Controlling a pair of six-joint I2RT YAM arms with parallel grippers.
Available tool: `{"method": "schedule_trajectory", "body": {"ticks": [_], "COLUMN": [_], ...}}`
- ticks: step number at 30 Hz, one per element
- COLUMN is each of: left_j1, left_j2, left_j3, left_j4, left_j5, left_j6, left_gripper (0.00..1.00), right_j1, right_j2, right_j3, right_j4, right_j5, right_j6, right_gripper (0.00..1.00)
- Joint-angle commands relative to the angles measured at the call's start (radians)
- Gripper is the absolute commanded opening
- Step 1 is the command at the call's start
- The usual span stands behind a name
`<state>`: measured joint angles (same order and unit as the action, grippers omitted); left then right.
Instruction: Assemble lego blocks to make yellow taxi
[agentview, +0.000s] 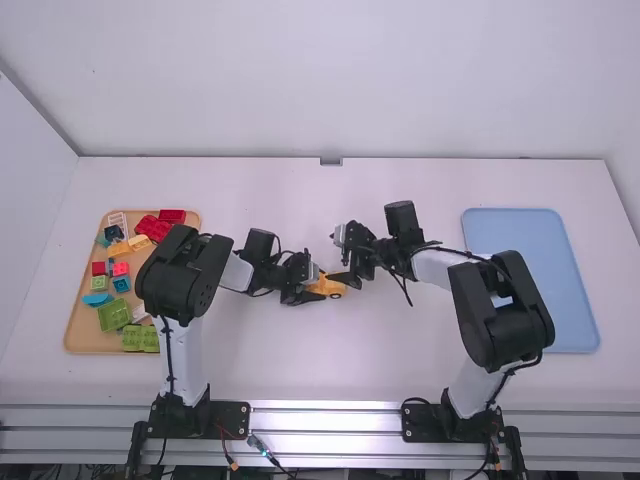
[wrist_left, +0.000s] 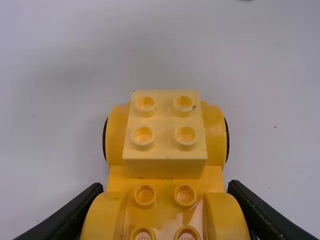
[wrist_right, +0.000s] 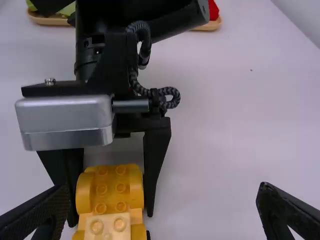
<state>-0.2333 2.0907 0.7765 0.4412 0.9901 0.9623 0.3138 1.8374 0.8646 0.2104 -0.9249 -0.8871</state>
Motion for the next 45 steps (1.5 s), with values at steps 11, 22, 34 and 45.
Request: {"method": "schedule_trajectory", "body": {"ticks": [11, 22, 34, 45], "left_j1": [0.000, 0.004, 0.047, 0.316], "left_j2": [0.034, -0.046, -0.142, -0.142], "left_j3": [0.067, 0.201, 0.638, 0.912], "left_j4": [-0.213, -0.606, -1.302, -1.529], "left_j5": [-0.090, -0.231, -0.676, -0.966], "left_j6": [0.056, 0.056, 0.034, -0.104], "left_gripper": [0.89, 0.99, 0.99, 0.99], "right_j1": [-0.001, -0.001, 0.000, -0.001], "right_j2": [-0.011, -0.011, -0.011, -0.011], "right_j3": [0.006, 0.006, 0.006, 0.006], "right_j4": [0.019, 0.017, 0.028, 0.039], "right_j5": [0.064, 0.066, 0.089, 0.118], "right_j6": [0.027, 0.027, 0.027, 0.027], "right_gripper": [0.99, 0.99, 0.99, 0.99]}}
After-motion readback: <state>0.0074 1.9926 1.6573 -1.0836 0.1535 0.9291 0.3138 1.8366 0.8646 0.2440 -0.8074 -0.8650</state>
